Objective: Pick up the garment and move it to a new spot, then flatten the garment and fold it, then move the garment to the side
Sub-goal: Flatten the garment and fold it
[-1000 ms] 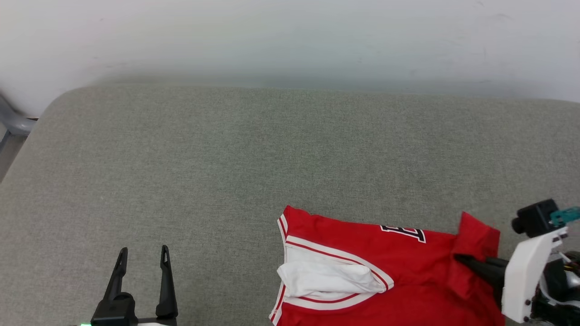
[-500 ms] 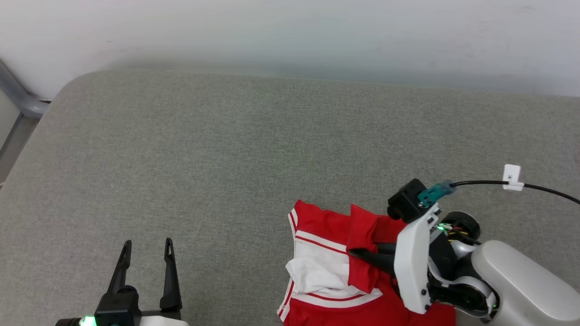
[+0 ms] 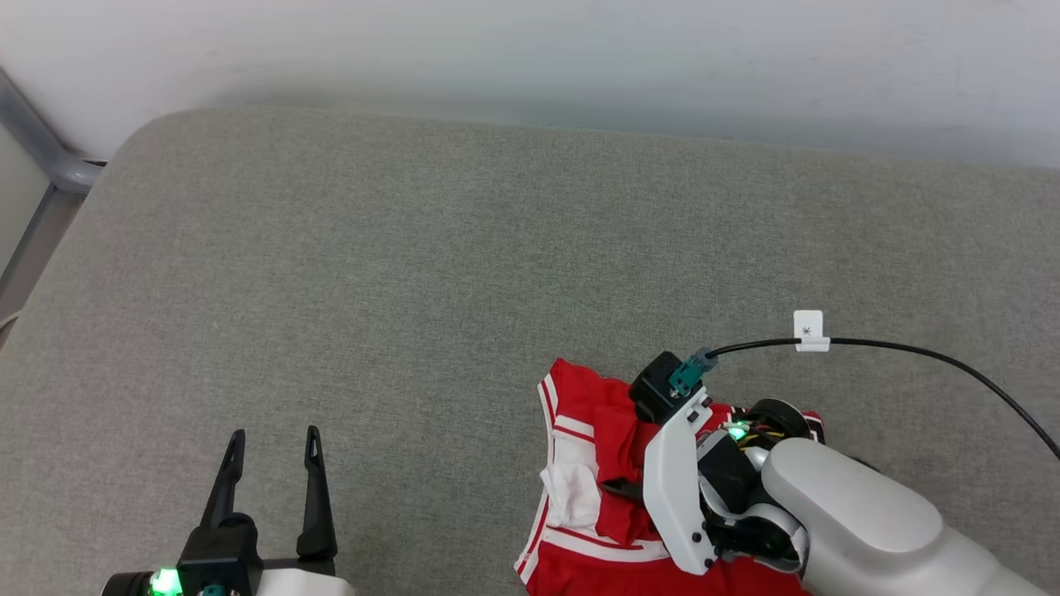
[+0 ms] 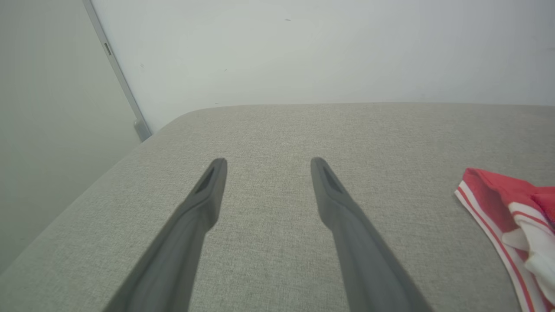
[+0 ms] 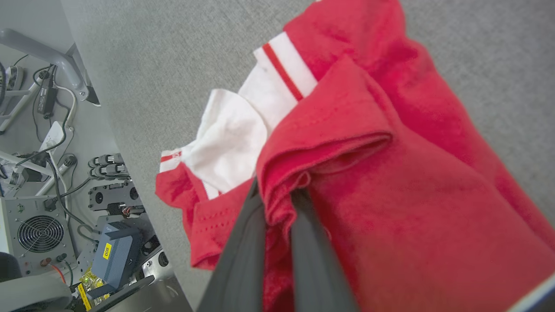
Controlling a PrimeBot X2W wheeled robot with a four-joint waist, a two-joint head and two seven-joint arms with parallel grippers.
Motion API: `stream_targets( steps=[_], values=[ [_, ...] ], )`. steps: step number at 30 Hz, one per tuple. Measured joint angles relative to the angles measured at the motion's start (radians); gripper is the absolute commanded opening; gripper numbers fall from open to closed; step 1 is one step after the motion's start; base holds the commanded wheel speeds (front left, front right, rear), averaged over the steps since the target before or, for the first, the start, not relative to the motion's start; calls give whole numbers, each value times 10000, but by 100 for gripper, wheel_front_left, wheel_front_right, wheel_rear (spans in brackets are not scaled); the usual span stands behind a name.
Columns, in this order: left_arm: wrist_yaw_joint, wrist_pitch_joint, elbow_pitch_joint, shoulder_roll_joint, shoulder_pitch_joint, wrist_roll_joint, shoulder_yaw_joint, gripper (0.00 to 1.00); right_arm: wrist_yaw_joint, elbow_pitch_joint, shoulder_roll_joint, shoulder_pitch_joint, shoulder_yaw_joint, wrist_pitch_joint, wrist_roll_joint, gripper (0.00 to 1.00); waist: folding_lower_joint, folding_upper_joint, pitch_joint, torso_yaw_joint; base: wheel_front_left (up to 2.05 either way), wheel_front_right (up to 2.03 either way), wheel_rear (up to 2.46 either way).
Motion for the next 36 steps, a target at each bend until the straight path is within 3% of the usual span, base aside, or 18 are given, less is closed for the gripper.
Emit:
stream_targets(
  steps=[1,2,3,4,8,14,19,22,24,29,36],
  values=[
    [0,0,0,-4,0,12,0,100,0,226,92,-35,94,-75,12,0,0,0,4,-9,0,0,0],
    [0,0,6,-10,-1,29,0,100,0,407,167,-58,186,-159,33,23,0,0,-5,-18,0,0,0],
    [-2,0,12,-13,0,36,-4,100,0,504,209,-70,257,-242,130,50,0,0,-14,-27,0,0,0],
    [-6,0,13,-19,0,40,-8,100,0,535,221,-74,318,-316,265,100,0,0,-20,-35,0,0,0],
    [-4,0,12,-29,1,44,38,100,0,251,-4,-272,359,-1187,408,100,1,0,-53,-123,0,0,0],
    [-6,0,-2,-6,71,54,146,100,0,-867,-1206,-242,-25,-2821,451,100,0,0,-223,-385,0,0,0],
    [2,0,-10,-4,178,73,150,100,0,-1126,-2046,229,-1252,-4696,-316,100,0,0,-420,-694,0,0,0],
    [10,0,21,-6,203,130,146,100,0,-894,-2138,755,-2322,-5963,-1154,100,-1,0,-535,-904,0,0,0],
    [48,0,21,4,240,125,194,100,0,-644,-2117,1042,-3143,-6617,-2054,100,-1,0,-607,-1039,0,0,0],
    [56,0,13,21,415,65,263,100,2,-673,-1289,2295,-5616,-7267,-3820,100,-1,0,-753,-1363,0,0,0],
    [52,0,10,13,428,67,221,100,-2,-2610,384,4531,-9279,-7467,-6504,100,-1,0,-890,-1553,0,0,0]
  ],
)
